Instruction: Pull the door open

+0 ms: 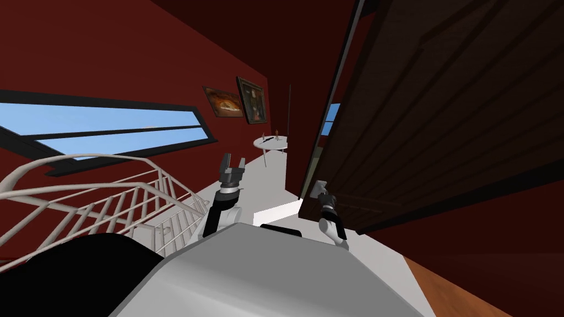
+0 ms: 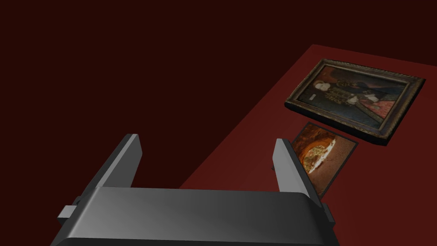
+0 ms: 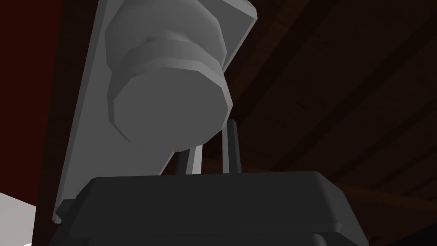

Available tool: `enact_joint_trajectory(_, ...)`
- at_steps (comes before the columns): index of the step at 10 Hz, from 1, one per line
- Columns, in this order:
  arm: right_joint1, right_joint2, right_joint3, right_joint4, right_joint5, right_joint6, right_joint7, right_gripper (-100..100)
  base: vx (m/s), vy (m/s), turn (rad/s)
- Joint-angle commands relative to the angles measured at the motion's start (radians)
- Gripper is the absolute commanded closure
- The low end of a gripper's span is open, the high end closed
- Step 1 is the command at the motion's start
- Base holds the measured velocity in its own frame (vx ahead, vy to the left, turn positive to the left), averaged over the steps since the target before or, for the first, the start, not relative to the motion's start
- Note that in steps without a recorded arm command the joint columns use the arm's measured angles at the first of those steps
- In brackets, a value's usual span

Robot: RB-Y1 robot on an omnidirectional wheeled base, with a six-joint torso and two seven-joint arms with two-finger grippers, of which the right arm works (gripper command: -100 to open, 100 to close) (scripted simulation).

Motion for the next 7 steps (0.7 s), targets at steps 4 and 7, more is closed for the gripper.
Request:
enact_joint_trajectory(4, 0.000, -0.009, 0.038, -0.027, -0.070, 0.002, -0.107, -100, -0.077, -0.019, 0.088)
enact_joint_trajectory(7, 0.006, -0.017, 0.044, -0.037, -0.111, 0.004, -0.162, -100, -0.063, -0.030, 0.067)
